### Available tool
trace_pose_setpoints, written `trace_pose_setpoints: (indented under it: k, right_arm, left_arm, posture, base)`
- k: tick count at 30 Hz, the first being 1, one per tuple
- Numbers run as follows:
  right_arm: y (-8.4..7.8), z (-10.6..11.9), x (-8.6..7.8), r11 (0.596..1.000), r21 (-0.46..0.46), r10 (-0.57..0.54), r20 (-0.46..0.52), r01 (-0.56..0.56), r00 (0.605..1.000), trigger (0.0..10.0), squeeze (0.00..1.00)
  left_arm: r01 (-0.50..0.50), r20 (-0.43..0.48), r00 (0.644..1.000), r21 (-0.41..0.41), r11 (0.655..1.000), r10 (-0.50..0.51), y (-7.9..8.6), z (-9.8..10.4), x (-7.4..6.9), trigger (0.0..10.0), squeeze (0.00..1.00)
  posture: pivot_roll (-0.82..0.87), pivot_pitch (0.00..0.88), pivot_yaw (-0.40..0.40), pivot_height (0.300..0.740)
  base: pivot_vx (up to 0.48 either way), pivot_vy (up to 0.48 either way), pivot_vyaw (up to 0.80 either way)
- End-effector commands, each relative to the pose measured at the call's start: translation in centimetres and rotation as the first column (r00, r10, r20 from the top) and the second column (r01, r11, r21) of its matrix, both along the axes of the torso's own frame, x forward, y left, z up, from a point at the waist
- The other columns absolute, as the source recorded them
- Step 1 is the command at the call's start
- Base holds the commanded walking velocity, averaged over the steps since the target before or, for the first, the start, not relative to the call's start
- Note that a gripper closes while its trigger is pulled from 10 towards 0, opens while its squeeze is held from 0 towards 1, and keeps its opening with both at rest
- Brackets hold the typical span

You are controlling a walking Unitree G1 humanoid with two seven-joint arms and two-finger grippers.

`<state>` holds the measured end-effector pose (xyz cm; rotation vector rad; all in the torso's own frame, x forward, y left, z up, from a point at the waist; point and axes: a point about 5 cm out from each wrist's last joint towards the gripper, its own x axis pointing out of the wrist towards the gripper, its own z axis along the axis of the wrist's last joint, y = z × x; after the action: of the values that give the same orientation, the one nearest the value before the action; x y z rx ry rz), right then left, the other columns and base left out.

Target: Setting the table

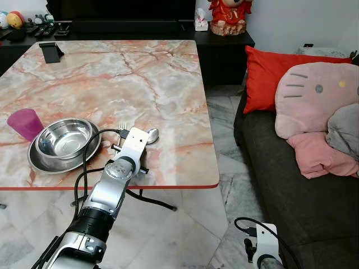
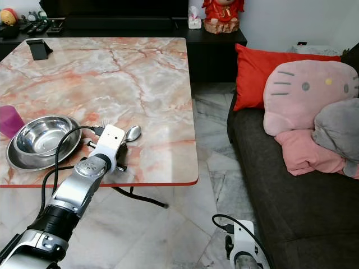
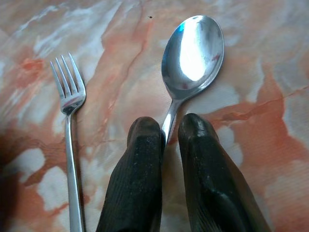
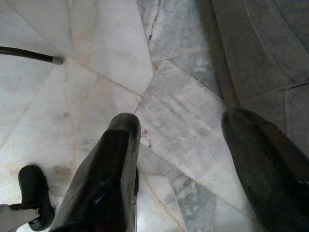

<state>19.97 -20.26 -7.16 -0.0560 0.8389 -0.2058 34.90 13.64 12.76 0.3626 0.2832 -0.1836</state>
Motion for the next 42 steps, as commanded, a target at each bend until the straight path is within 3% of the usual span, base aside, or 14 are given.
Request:
trace_pose_setpoints:
  k: [1,9,19,20,24,27,31,32,37,38,42]
  right_arm:
    - [0.0,-0.2,-0.2,1.0,-0.003,0.001,-0.022,-0.001,1.0,10.0,0.0]
    - [0.0,-0.2,-0.2,1.0,-0.005,0.003,-0.026,-0.004,1.0,10.0,0.0]
    - [0.1,-0.2,-0.2,1.0,-0.002,0.001,-0.027,-0.001,1.0,10.0,0.0]
    - [0.1,-0.2,-0.2,1.0,-0.002,0.001,-0.027,-0.001,1.0,10.0,0.0]
    - [0.0,-0.3,-0.3,1.0,-0.002,-0.002,-0.03,0.002,1.0,10.0,0.0]
    - [0.0,-0.3,-0.4,1.0,-0.002,-0.004,-0.031,0.003,1.0,10.0,0.0]
    - [0.1,-0.3,-0.4,1.0,-0.001,-0.004,-0.031,0.004,1.0,10.0,0.0]
    - [0.1,-0.3,-0.4,1.0,-0.001,-0.004,-0.031,0.004,1.0,10.0,0.0]
    - [0.1,-0.3,-0.4,1.0,-0.001,-0.005,-0.031,0.005,1.0,10.0,0.0]
    - [0.1,-0.3,-0.4,1.0,-0.002,-0.005,-0.031,0.005,0.999,10.0,0.0]
    - [0.1,-0.3,-0.4,1.0,0.0,-0.009,-0.03,0.009,1.0,10.0,0.0]
  left_arm:
    - [0.003,0.006,1.0,-0.047,0.999,-0.002,-0.1,0.4,0.0,10.0,0.0]
    - [0.028,0.039,0.999,-0.189,0.982,-0.021,-0.1,3.1,0.3,10.0,0.0]
    - [0.062,0.023,0.998,-0.337,0.939,-0.058,0.1,4.4,0.7,10.0,0.0]
    - [0.066,0.02,0.998,-0.34,0.938,-0.063,0.1,4.4,0.7,10.0,0.0]
    - [0.251,0.013,0.967,-0.248,0.936,-0.256,-0.1,4.3,0.5,10.0,0.0]
    - [0.272,0.014,0.961,-0.227,0.935,-0.276,0.3,4.6,0.6,10.0,0.0]
    - [0.403,0.02,0.914,-0.153,0.902,-0.405,1.3,4.9,0.6,10.0,0.0]
    - [0.416,0.017,0.909,-0.132,0.9,-0.417,1.5,4.8,0.6,10.0,0.0]
    - [0.36,0.035,0.933,-0.177,0.916,-0.36,3.1,5.4,1.5,10.0,0.0]
    - [0.374,0.056,0.927,-0.212,0.903,-0.371,3.5,5.7,1.7,10.0,0.0]
    - [0.391,0.03,0.919,-0.193,0.9,-0.393,3.9,5.3,1.8,10.0,0.0]
  posture:
    - [0.03,0.08,-0.01,0.74]
    - [0.03,0.075,-0.01,0.74]
    - [0.04,0.085,-0.009,0.74]
    - [0.04,0.085,-0.009,0.74]
    - [0.03,0.088,-0.006,0.74]
    - [0.04,0.09,-0.006,0.74]
    - [0.03,0.092,-0.004,0.74]
    - [0.03,0.092,-0.004,0.74]
    - [0.03,0.092,-0.004,0.74]
    - [0.04,0.094,-0.004,0.74]
    - [0.03,0.097,0.002,0.74]
  base:
    - [0.0,0.0,0.0]
    - [0.0,0.0,0.0]
    - [0.0,0.0,0.0]
    - [0.0,0.0,0.0]
    - [0.0,0.0,0.0]
    - [0.0,0.0,0.0]
    - [0.0,0.0,0.0]
    - [0.0,0.0,0.0]
    - [0.0,0.0,0.0]
    - [0.0,0.0,0.0]
    - [0.0,0.0,0.0]
